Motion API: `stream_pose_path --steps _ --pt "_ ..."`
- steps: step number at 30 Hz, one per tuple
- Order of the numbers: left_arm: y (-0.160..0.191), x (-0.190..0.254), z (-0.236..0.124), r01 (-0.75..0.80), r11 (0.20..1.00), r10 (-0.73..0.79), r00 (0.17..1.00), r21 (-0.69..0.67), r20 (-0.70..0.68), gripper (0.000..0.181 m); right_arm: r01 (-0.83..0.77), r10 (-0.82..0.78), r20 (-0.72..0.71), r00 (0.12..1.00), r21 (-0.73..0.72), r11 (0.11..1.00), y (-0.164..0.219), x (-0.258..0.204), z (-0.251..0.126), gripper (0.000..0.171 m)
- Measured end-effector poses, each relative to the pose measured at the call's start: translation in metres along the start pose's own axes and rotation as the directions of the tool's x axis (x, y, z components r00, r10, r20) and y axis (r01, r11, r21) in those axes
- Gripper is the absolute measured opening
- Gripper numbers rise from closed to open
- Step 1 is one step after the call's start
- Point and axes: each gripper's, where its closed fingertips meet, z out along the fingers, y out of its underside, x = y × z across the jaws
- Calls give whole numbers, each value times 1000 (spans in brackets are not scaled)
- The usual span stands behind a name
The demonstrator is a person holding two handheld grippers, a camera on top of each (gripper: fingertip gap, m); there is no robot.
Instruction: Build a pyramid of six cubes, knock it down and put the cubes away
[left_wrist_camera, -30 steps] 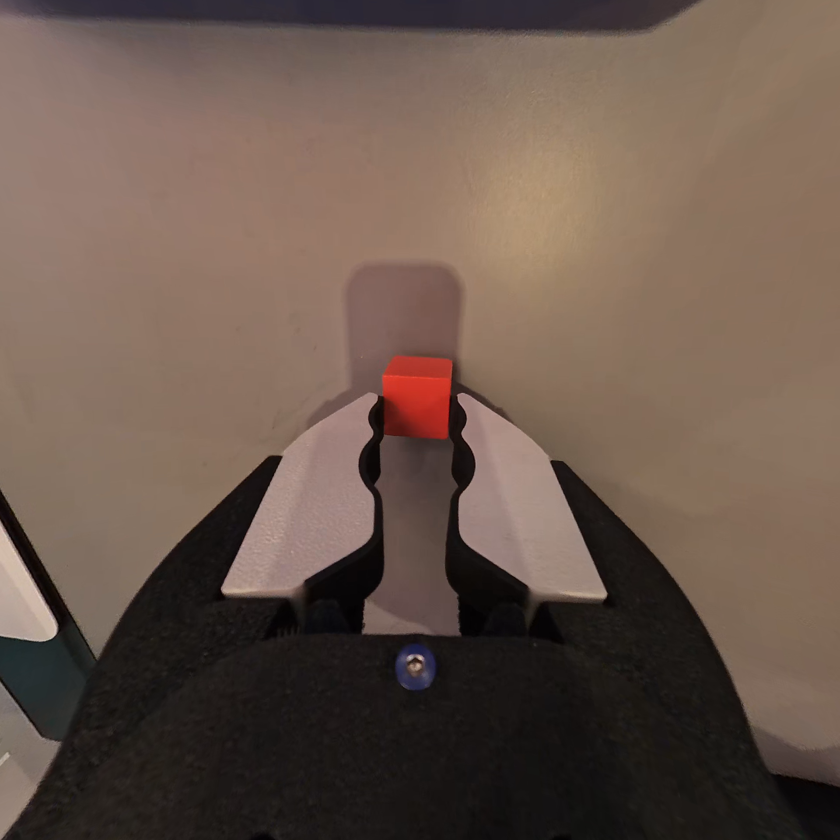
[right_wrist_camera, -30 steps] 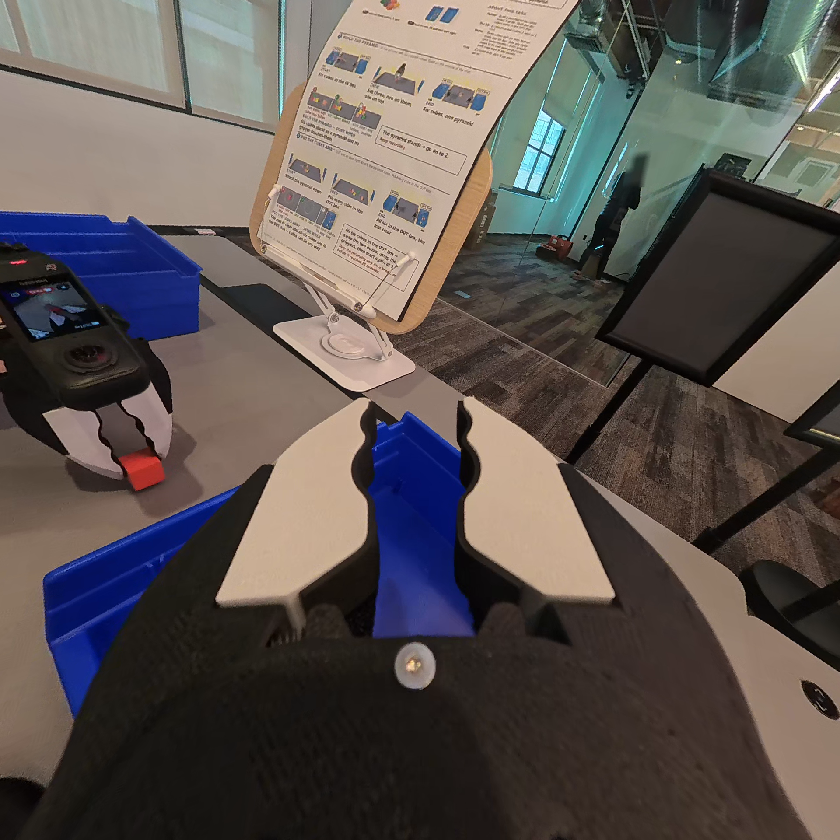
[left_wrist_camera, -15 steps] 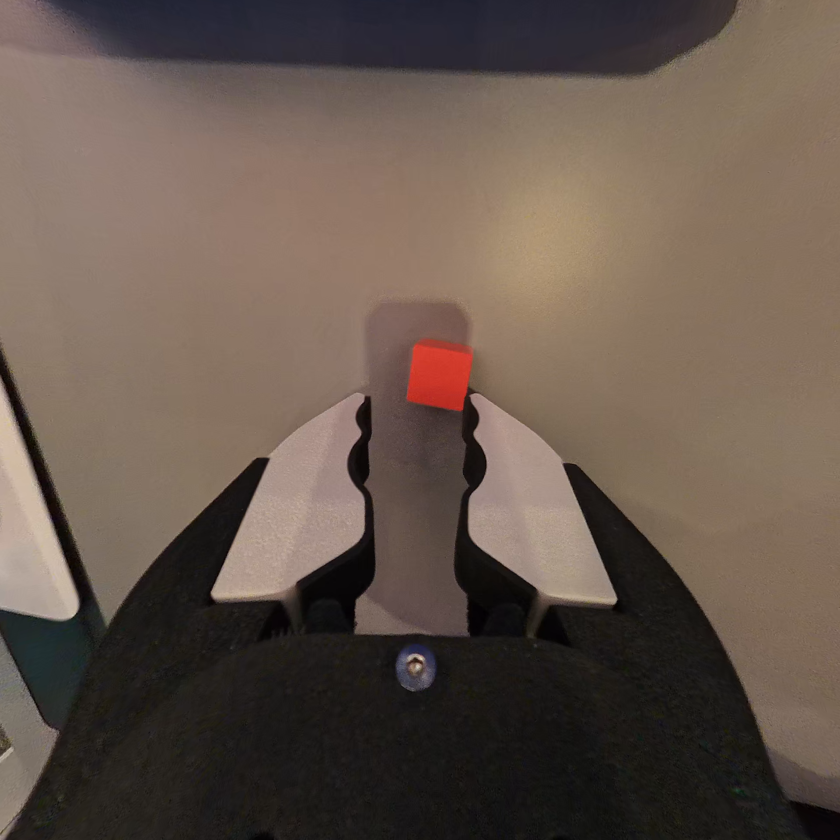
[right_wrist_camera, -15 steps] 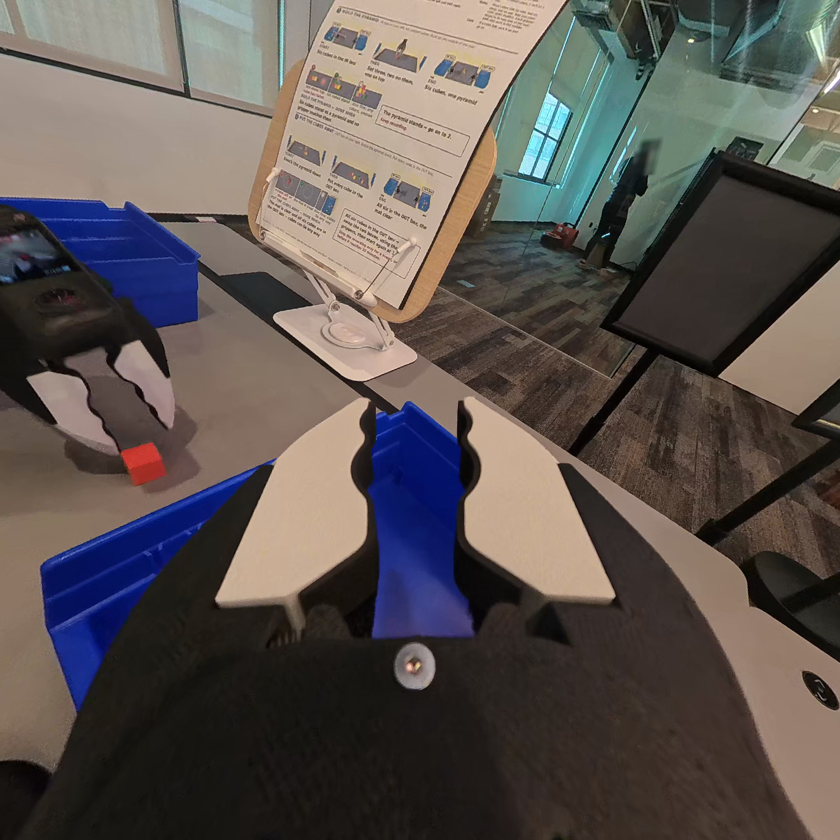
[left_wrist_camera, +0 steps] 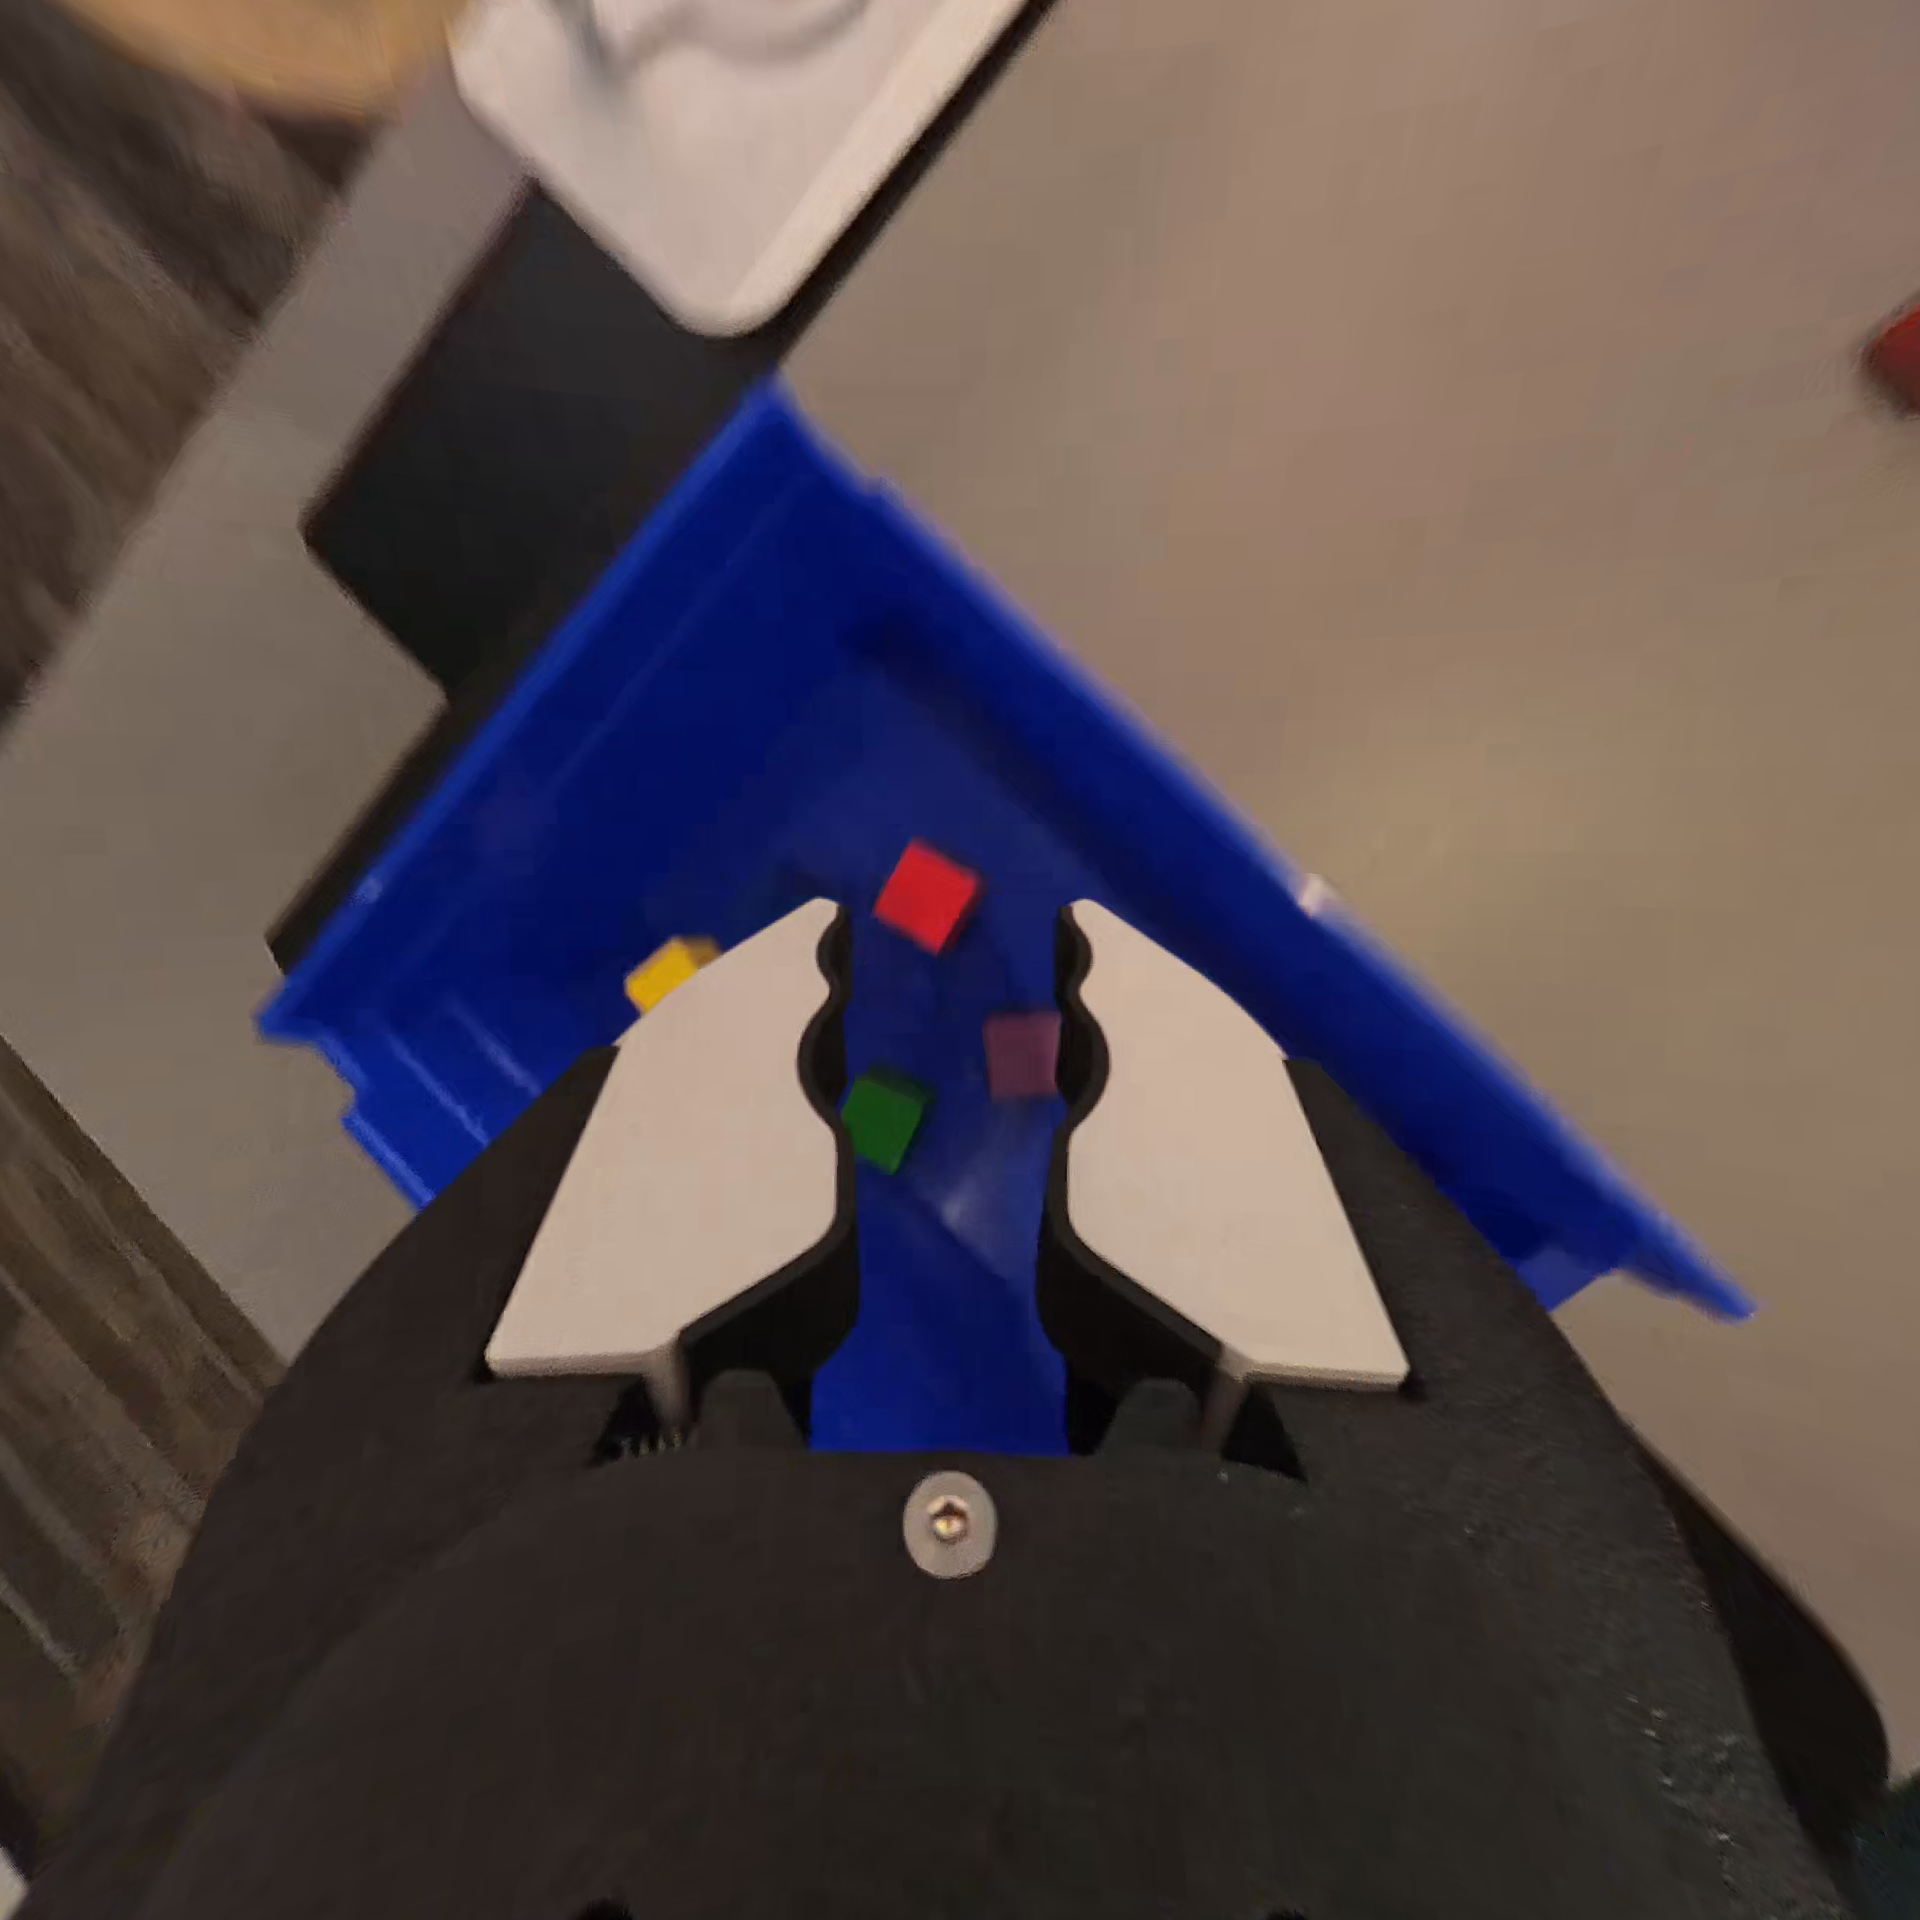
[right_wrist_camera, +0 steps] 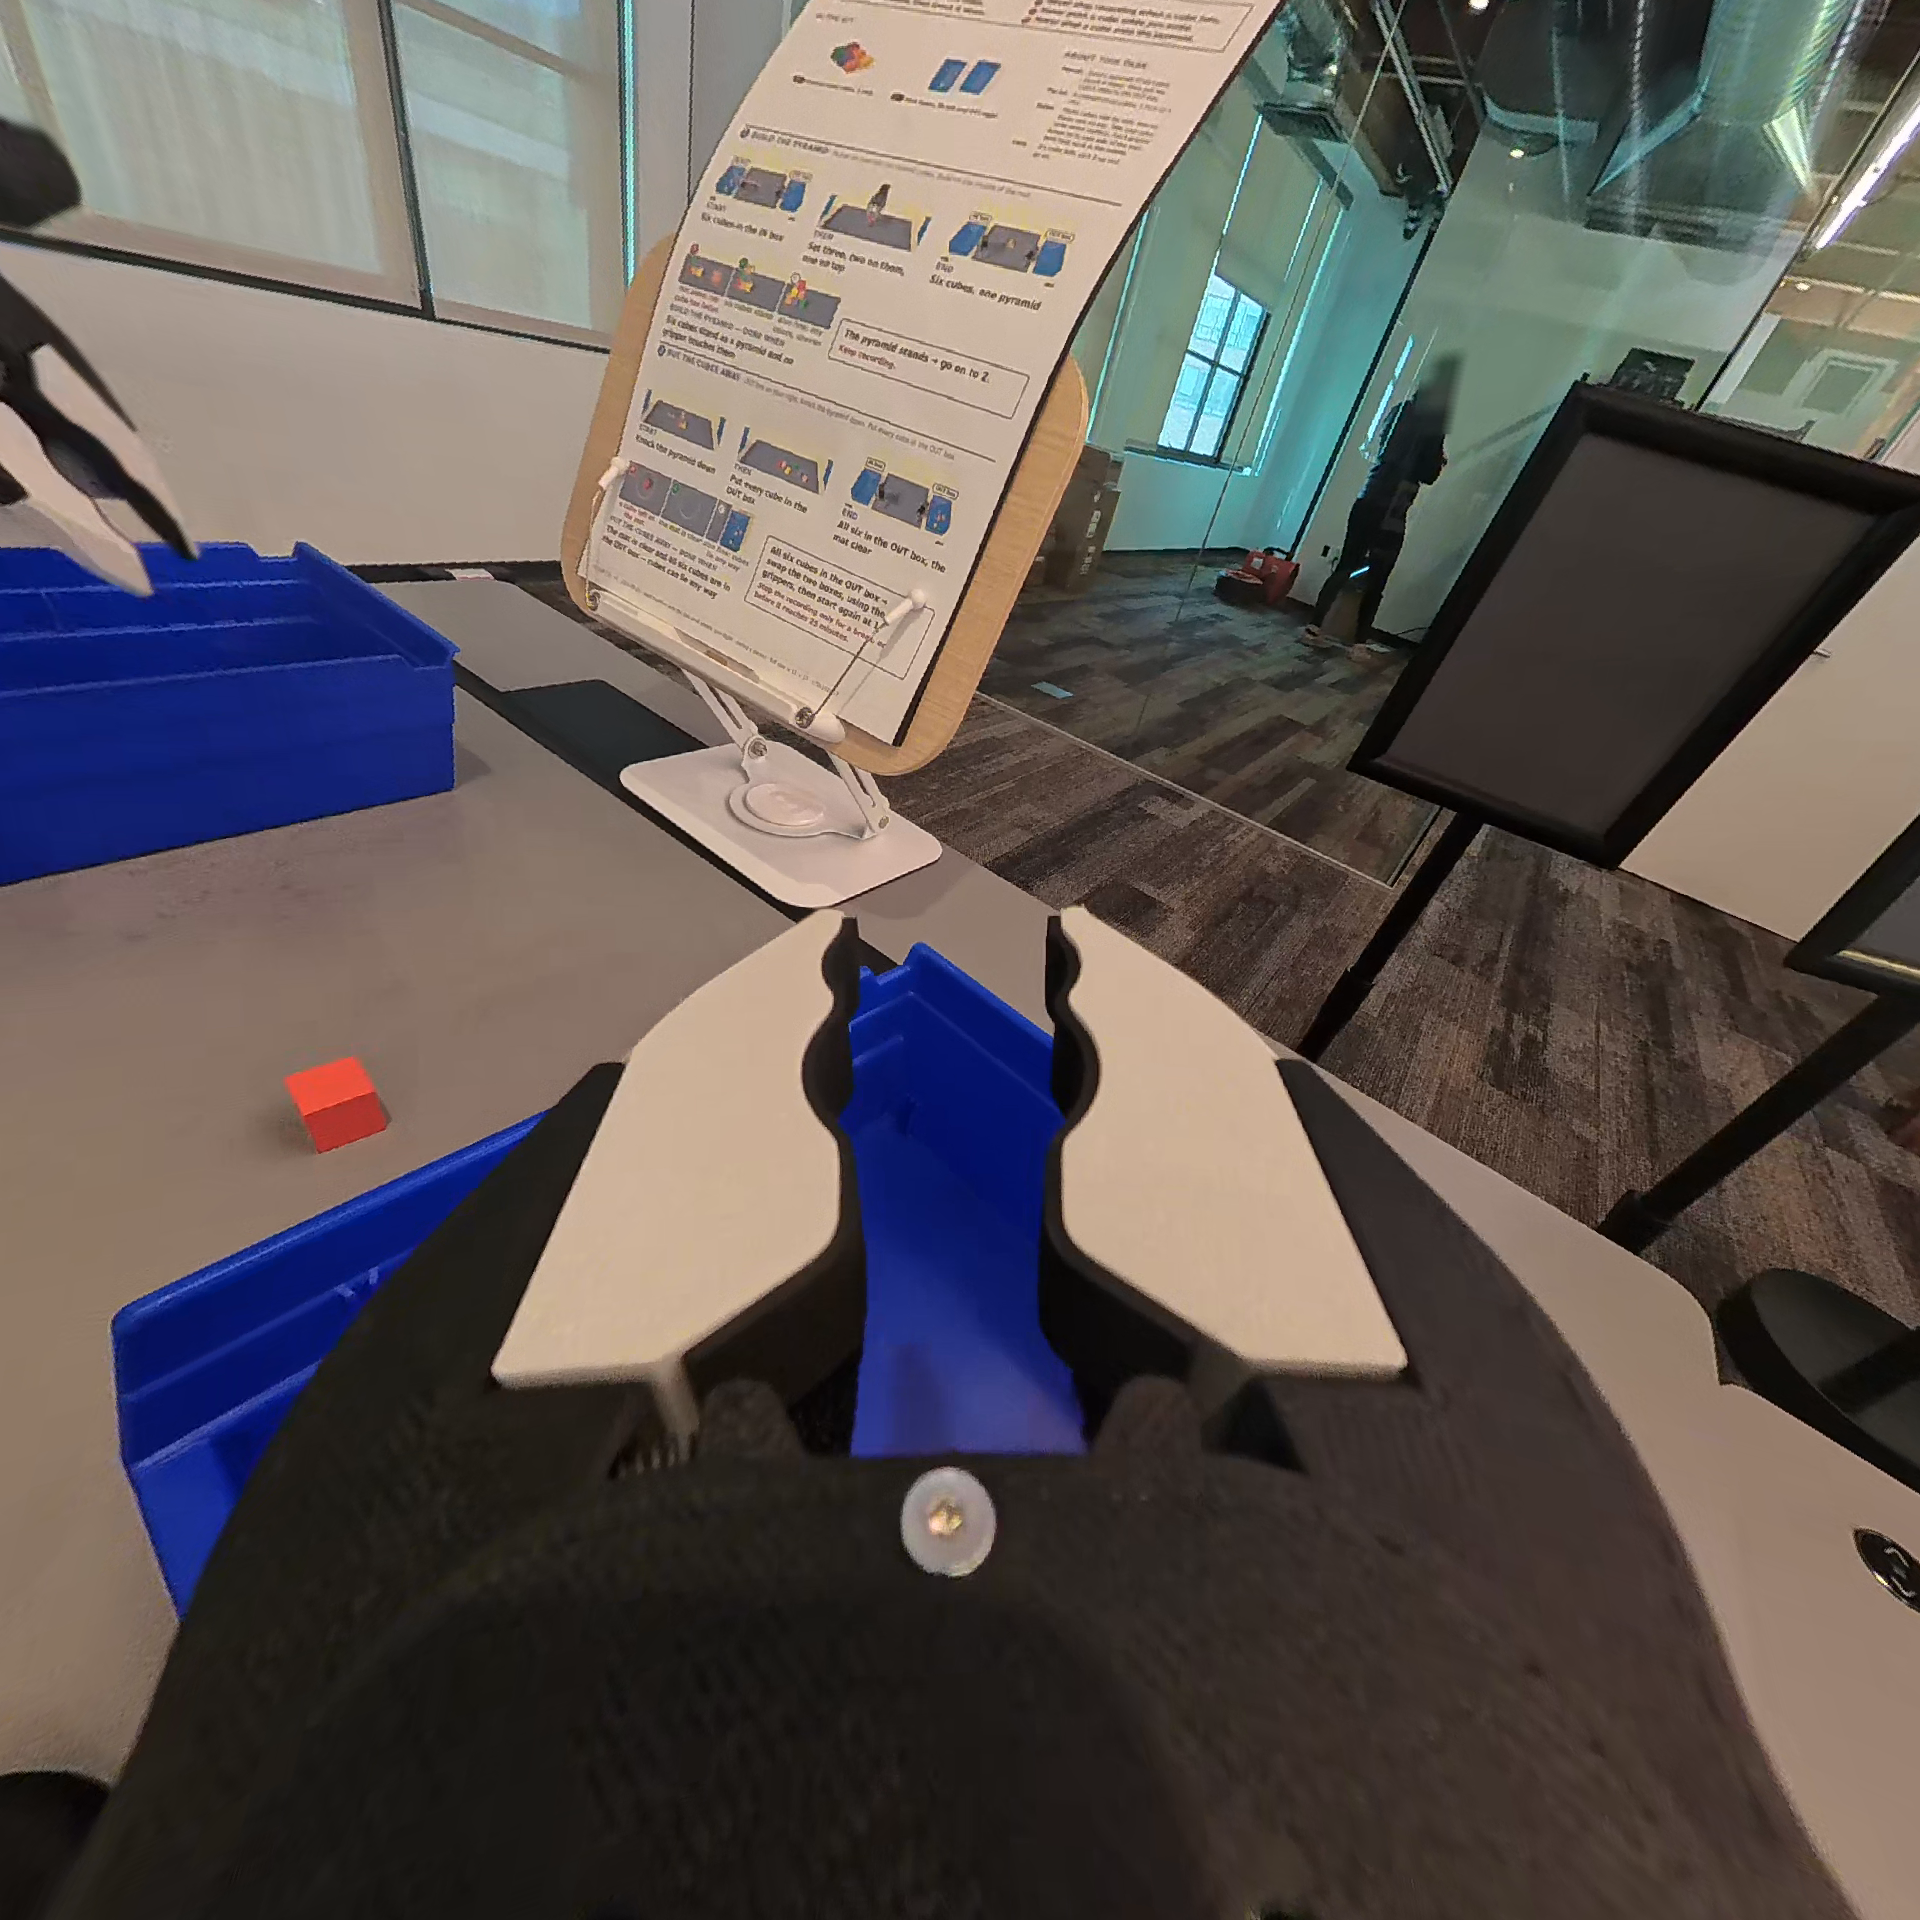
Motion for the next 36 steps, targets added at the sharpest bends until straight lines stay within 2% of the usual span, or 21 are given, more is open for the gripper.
stream_pose_path --steps 3,7,12,14,21,23,26,29,33,36 --pt "52 -13 16 -26 995 24 1000 -94 -20 37 1 -1 2 1000 -8 1000 1 -1 1 35" --pt "89 -13 37 -112 979 101 992 -172 -74 37 10 -10 5 1000 -20 1000 2 -3 3 35" --pt "113 -23 56 -260 923 254 965 -283 -59 36 20 -20 0 1000 -36 999 4 -3 5 36" --pt "122 -26 63 -274 897 269 961 -346 -63 40 29 -29 -10 1000 -60 998 8 -2 6 36" --pt "128 -30 77 -298 860 285 954 -414 -93 41 37 -38 -14 999 -94 995 16 -1 9 36" --pt "128 -31 78 -306 854 293 951 -422 -98 31 37 -38 -13 999 -95 995 16 -1 9 36" --pt "118 -27 73 -290 875 272 957 -388 -101 29 35 -36 -9 999 -95 995 17 -2 10 36" --pt "98 -40 50 -315 878 330 944 -361 -21 29 33 -34 -5 999 -98 995 18 -2 11 36" --pt "24 -40 -6 -324 928 348 931 -185 113 28 39 -39 -3 999 -100 994 17 -3 12 36" --pt "-45 4 -40 -415 909 413 899 -16 146 28 42 -42 1 999 -100 994 16 -5 14 36"
